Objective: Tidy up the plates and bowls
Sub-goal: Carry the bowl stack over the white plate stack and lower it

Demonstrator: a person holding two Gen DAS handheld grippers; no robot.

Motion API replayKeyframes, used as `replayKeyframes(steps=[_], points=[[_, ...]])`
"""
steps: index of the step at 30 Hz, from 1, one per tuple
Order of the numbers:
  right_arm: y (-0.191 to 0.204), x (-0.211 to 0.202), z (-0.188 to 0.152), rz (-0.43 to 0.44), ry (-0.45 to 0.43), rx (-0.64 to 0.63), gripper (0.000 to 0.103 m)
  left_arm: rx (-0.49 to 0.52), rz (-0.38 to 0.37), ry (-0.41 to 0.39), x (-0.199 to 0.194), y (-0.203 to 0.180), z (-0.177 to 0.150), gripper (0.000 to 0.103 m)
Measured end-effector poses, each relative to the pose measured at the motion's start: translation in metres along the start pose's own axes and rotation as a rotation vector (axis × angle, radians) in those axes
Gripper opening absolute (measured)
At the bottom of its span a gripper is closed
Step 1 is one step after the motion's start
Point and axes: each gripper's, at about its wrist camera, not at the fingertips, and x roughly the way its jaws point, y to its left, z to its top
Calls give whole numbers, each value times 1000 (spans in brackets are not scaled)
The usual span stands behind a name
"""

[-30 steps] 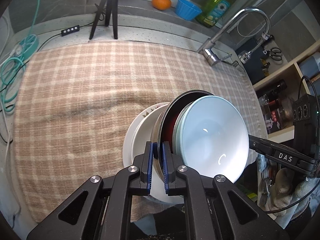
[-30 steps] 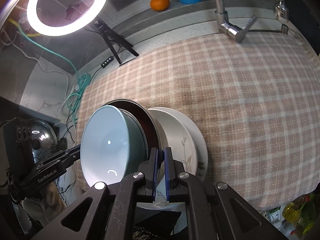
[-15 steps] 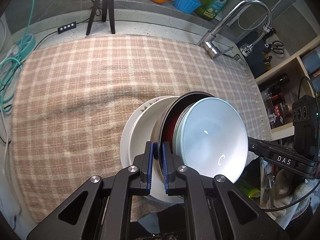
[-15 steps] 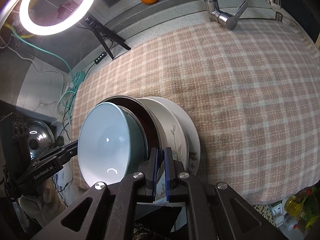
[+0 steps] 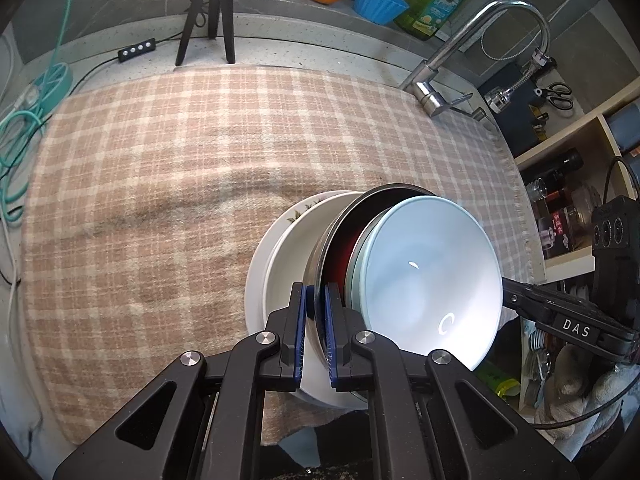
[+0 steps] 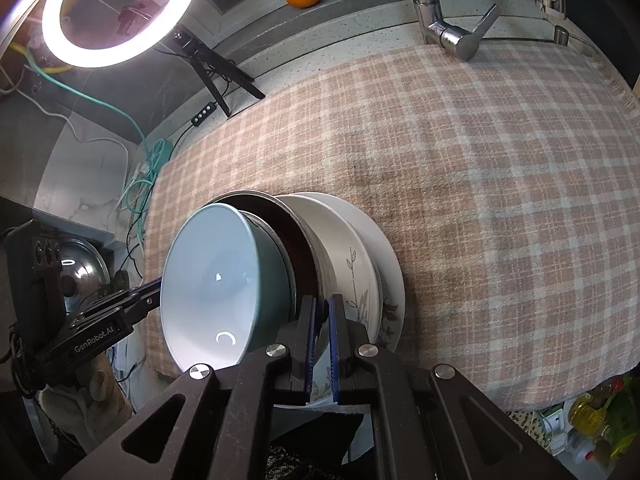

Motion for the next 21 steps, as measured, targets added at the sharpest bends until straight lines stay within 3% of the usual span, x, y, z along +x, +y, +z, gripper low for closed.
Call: replayKeyframes(steps=[21], points=[[4,-3,-11,22,41,-6,7,2,6,0,5,2,4,4]])
